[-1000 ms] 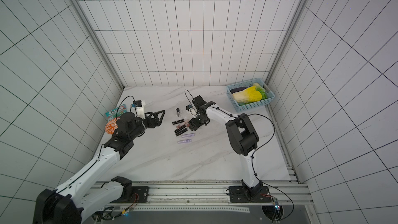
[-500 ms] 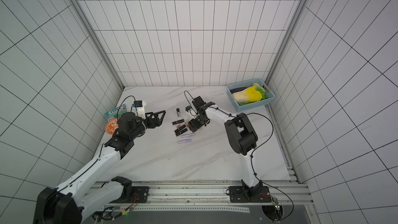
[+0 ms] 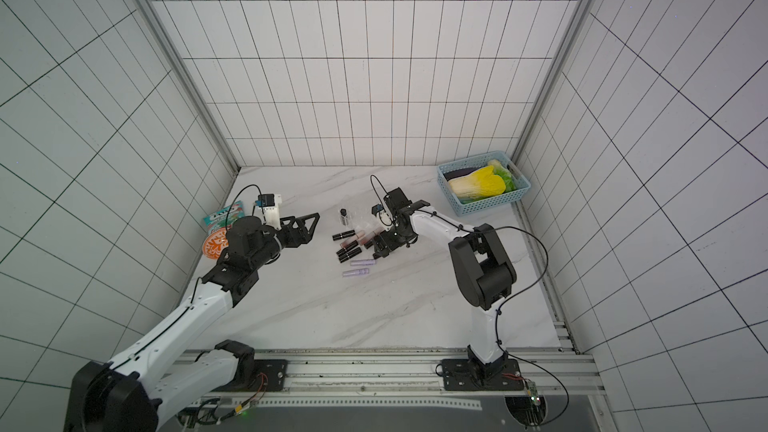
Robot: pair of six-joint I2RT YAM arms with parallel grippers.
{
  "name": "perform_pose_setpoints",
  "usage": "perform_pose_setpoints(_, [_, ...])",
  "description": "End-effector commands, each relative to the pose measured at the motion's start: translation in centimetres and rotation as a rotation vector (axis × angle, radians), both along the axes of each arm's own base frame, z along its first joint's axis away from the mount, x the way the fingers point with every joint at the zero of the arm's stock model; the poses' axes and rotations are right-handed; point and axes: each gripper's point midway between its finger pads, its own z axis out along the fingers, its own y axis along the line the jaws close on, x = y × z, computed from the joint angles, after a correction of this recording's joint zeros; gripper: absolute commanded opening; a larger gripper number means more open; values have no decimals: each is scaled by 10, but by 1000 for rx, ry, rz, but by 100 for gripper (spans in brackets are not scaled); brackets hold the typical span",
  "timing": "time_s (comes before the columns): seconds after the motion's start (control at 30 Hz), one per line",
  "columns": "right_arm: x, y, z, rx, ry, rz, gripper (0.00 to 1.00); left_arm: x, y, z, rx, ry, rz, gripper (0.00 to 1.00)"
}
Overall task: Arrange the lipsticks in the organizer
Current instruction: Pick up the lipstick at the center of the board.
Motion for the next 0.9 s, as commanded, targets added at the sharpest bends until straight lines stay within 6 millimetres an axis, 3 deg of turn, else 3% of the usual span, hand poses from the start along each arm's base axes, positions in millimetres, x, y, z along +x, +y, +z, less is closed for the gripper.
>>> perform_pose_setpoints(0.0, [0,-9,26,31,-86,-51,92,1,-2,17,-5,-50,-11,93])
perform_pose_setpoints(0.13, [-7,-23,29,-7,-92,-79,91,1,-3,17,-10,-50,-17,93])
perform_pose_setpoints(0.3, [-18,-46,4,-178,-86,-103,89,0,-2,18,-9,-52,-12,93])
perform_pose_setpoints(0.57, [-19,-21,-4,-226,-66,47,85,-1,0,19,-6,-58,-6,93])
perform_pose_setpoints(0.87, [-32,-10,-15,-241,-30,129,80,0,-1,18,-9,-54,-7,93])
